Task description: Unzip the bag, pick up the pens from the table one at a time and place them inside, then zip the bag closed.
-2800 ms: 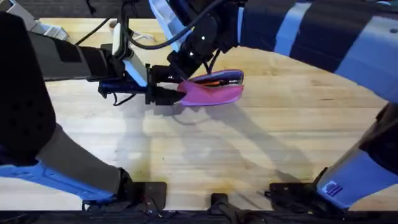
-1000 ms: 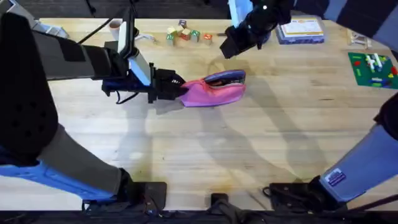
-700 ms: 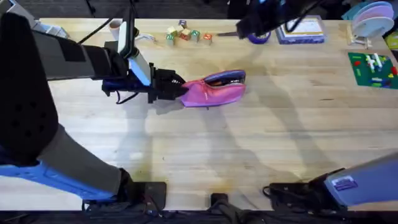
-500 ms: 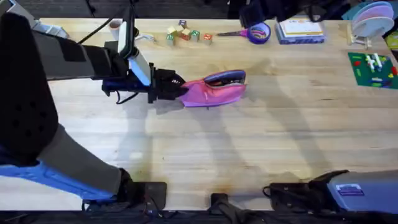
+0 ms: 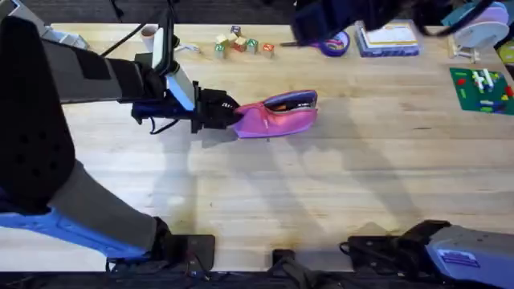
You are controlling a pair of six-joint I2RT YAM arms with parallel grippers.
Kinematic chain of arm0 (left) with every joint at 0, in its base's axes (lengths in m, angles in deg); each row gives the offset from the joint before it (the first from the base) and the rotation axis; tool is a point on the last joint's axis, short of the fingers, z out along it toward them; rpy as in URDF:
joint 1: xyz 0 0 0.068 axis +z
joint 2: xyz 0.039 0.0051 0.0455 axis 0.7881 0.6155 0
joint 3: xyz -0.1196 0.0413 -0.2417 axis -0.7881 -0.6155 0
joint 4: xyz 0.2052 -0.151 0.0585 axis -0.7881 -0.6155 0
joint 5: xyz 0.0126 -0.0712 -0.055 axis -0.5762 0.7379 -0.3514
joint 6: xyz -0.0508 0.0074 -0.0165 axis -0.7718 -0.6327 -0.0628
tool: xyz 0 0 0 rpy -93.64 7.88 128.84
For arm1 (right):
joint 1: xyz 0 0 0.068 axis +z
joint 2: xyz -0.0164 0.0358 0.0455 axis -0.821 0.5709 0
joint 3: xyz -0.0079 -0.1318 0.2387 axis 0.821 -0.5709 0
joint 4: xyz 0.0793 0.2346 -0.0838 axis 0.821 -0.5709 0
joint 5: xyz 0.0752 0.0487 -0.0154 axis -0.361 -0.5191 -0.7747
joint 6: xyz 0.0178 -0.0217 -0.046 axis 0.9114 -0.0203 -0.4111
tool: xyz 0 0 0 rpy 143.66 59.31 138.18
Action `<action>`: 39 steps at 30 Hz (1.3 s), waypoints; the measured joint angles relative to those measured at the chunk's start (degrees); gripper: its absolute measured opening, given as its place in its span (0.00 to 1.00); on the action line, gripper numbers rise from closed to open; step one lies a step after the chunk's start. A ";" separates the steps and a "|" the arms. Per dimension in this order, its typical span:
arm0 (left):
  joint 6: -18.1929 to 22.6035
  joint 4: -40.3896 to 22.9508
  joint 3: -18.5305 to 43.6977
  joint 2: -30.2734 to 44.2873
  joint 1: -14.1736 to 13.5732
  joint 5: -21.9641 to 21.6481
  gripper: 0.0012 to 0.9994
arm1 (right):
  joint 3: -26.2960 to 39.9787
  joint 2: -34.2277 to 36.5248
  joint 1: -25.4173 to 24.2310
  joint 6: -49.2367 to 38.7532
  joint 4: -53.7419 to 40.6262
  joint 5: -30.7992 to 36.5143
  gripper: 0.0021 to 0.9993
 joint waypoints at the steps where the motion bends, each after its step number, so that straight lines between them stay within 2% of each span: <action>1: 0.00 0.00 0.00 0.00 0.00 0.02 0.04 | -1.16 -0.63 1.09 0.33 0.42 0.56 1.00; 9: 0.00 0.00 0.00 0.00 0.00 0.00 0.04 | -10.66 -4.87 8.37 8.15 2.53 4.82 1.00; 10: 0.00 0.00 0.00 0.00 0.00 0.00 0.04 | -13.14 -5.95 10.61 12.58 3.14 5.75 1.00; 18: 0.00 0.00 0.00 0.00 0.00 0.02 0.04 | -17.90 -6.66 17.64 27.67 3.64 7.48 1.00; 27: 0.00 0.00 0.00 0.00 0.00 0.00 0.04 | -18.02 -5.81 17.71 31.57 4.65 10.07 1.00; 31: 0.00 0.00 0.00 0.00 0.00 0.00 0.04 | -18.02 -3.42 17.71 31.82 4.84 9.04 1.00; 39: 0.00 0.00 0.00 0.00 0.00 0.00 0.04 | -18.04 3.60 17.73 37.83 6.99 7.01 1.00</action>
